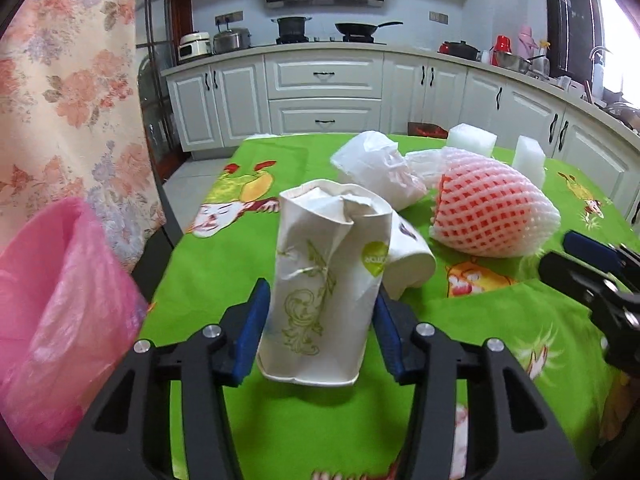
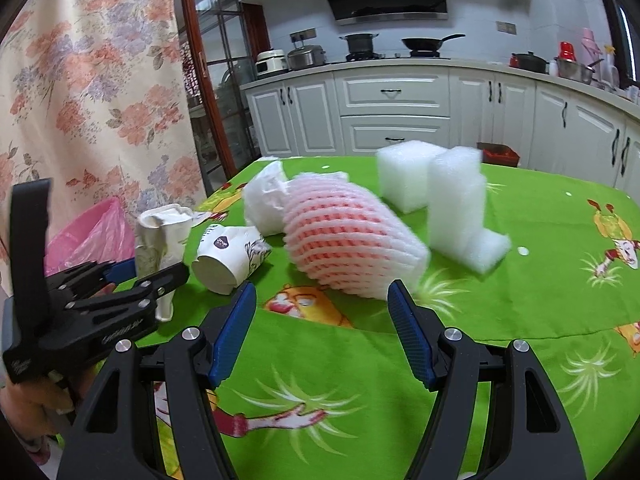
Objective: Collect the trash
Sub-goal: 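Grasp a white paper cup with the right tool while the left tool grasps a patterned paper cup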
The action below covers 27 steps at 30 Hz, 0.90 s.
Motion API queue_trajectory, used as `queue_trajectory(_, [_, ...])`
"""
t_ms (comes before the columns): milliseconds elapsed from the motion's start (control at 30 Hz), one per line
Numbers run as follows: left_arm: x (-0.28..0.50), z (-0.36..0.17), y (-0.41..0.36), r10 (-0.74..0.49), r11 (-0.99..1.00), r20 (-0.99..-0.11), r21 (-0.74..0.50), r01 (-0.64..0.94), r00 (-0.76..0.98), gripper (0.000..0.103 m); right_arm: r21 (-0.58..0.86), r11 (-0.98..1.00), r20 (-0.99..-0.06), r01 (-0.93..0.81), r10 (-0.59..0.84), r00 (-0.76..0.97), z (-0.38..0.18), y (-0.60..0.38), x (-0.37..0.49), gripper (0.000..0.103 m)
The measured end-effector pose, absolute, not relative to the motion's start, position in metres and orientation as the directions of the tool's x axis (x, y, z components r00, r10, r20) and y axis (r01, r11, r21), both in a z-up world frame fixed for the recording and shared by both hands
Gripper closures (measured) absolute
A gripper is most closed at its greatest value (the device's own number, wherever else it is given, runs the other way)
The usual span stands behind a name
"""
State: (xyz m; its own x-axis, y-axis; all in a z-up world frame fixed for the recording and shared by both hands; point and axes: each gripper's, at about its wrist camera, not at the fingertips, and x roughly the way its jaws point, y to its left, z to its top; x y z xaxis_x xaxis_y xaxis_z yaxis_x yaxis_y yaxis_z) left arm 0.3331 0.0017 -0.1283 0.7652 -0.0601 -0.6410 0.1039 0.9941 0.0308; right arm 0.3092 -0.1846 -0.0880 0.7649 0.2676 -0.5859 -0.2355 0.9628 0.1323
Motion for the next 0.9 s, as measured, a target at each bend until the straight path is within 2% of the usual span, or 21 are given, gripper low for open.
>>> queue_trajectory(500, [0.258,-0.126,0.066,-0.017,0.999,-0.622,-0.031,-0.003,0.783,0.055,0.101,0.93,-0.63,-0.354,0.335,0.701,-0.095,-0.097,0.345,0.038])
queue_trajectory(667, [0.257,-0.123,0.066,-0.029,0.999,-0.609,-0.048,0.0,0.793,0.055,0.08,0.936,-0.647,-0.342,0.31,0.696,-0.097,-0.077,0.365,0.034])
queue_trajectory(900, [0.258,-0.124,0.069,-0.034,0.998,-0.613,-0.07,-0.011,0.789,0.055,0.091,0.953,-0.712,-0.29,0.266,0.65,-0.109,-0.075,0.387,0.035])
